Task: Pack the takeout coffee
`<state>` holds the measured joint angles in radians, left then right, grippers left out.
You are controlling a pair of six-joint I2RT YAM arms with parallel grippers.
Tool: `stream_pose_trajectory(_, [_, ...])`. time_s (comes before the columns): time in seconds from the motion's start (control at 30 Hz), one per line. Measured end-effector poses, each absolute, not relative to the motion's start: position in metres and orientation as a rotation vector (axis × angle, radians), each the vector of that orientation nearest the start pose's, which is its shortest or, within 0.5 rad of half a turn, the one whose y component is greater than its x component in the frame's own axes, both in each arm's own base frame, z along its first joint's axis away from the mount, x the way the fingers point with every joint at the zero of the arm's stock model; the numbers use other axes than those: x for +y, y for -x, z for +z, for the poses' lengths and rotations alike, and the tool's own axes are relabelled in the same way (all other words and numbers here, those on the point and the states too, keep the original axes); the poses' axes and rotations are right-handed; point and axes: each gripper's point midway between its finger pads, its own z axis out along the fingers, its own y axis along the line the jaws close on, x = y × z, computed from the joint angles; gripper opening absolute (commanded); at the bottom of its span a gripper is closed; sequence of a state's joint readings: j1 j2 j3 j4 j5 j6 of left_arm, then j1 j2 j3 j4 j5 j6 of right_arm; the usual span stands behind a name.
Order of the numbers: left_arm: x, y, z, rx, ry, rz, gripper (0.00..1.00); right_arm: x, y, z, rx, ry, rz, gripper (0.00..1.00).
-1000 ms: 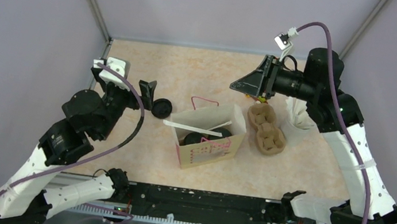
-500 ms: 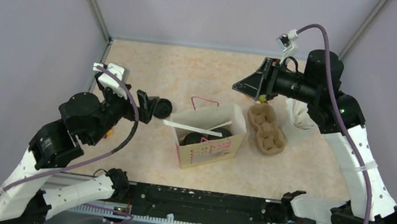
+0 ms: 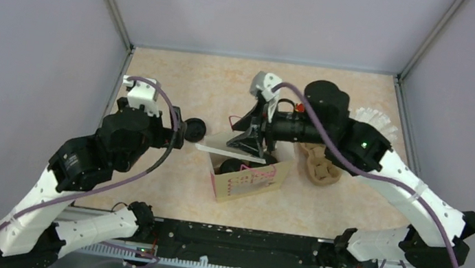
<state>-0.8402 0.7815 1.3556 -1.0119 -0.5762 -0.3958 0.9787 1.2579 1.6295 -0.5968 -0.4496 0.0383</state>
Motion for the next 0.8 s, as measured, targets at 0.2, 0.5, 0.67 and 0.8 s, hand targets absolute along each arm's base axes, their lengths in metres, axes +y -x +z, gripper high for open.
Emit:
stream_pose_trajectory(0.2, [-0.074, -0.19, 0.342, 1.906, 0.005, -0.209, 0.99, 0.376, -0.144, 0.36, 1.379, 1.406, 0.993, 0.42])
stream_pose_trajectory(0.5, [-0.052, -0.181, 0.359, 1.817, 0.075, -0.224, 0.99, 0.397, -0.172, 0.307, 1.312, 1.678, 0.794, 0.41])
stream_pose_trajectory(0.67, [-0.051, -0.182, 0.36, 1.814, 0.071, -0.211, 0.99, 0.399, -0.175, 0.288, 1.329, 1.759, 0.763, 0.4])
stream_pose_trajectory(0.8, [-0.048, -0.18, 0.36, 1.807, 0.075, -0.211, 0.99, 0.395, -0.173, 0.282, 1.337, 1.788, 0.755, 0.4])
